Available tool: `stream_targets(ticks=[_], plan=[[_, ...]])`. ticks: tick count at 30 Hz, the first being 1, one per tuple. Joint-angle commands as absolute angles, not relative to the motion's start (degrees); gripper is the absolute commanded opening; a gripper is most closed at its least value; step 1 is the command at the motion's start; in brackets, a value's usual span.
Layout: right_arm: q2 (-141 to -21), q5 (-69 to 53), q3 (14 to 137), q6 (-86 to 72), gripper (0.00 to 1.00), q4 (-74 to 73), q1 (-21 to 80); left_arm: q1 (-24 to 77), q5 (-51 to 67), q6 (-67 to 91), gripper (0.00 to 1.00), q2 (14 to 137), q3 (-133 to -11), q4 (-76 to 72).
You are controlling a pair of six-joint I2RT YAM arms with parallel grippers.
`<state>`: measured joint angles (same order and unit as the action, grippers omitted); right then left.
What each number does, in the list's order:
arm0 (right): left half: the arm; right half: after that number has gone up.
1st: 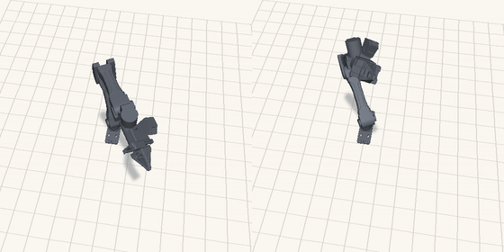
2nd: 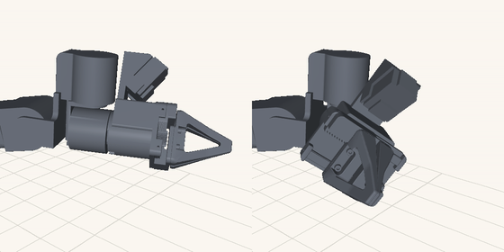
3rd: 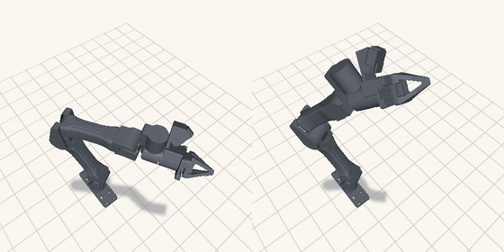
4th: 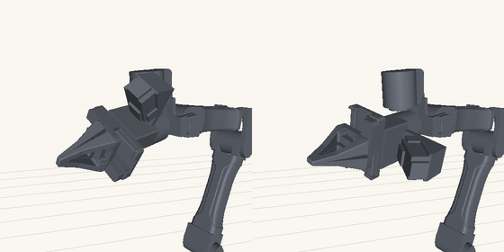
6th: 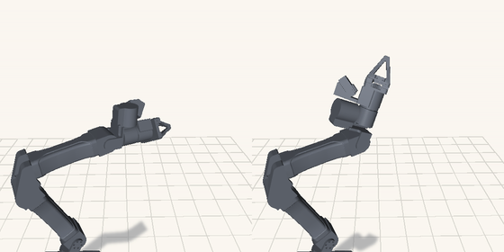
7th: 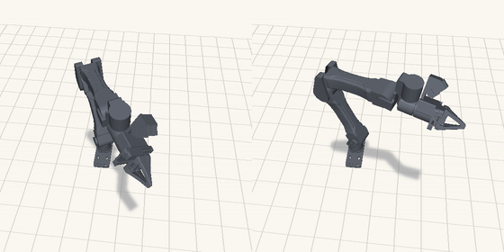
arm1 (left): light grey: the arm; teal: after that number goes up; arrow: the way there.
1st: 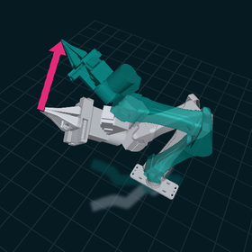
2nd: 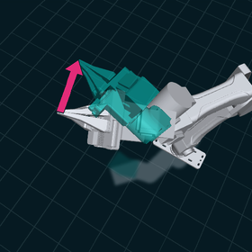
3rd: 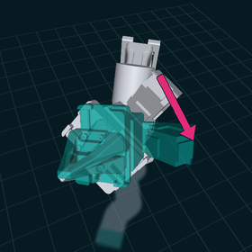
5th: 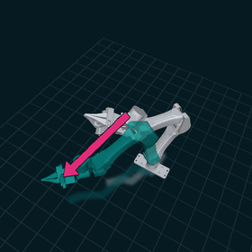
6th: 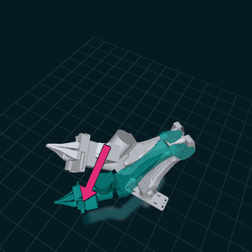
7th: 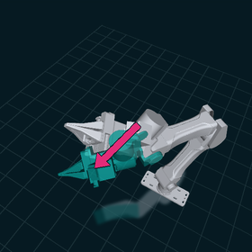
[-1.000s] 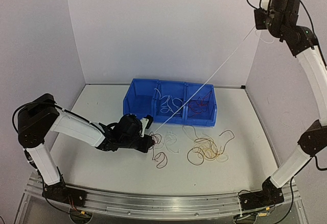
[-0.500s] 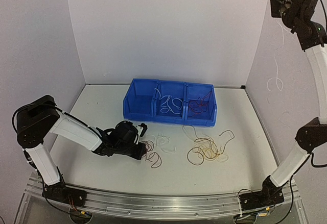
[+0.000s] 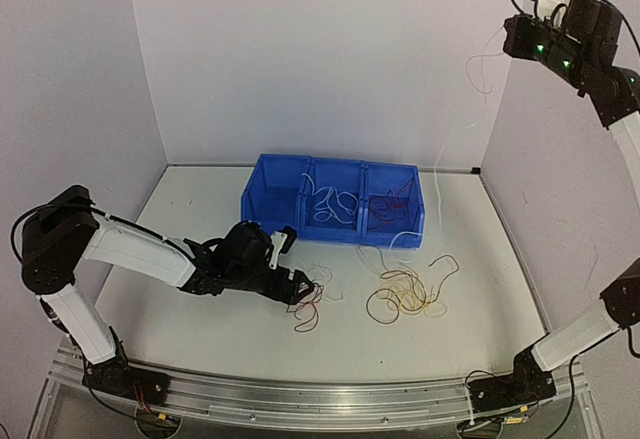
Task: Untangle the cables
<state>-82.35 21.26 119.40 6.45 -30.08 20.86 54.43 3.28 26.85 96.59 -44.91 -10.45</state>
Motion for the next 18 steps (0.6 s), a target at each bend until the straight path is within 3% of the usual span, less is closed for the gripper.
stream_targets(ticks=[1, 11, 18], plan=[[-80.2, 6.1, 119.4, -6.5, 0.0, -28.7, 20.7, 54.5, -1.4, 25.7, 1.0, 87.7, -48.0, -6.3], [-90.3, -17.5, 127.2, -23.9, 0.0, -28.7, 20.7, 54.5, -11.5, 27.1, 1.0, 78.1, -47.6, 1.1], [-97.2, -20.8, 132.6, -27.9, 0.0, -26.8, 22.0, 54.5, -13.7, 29.9, 1.0, 75.5, -44.4, 2.1]])
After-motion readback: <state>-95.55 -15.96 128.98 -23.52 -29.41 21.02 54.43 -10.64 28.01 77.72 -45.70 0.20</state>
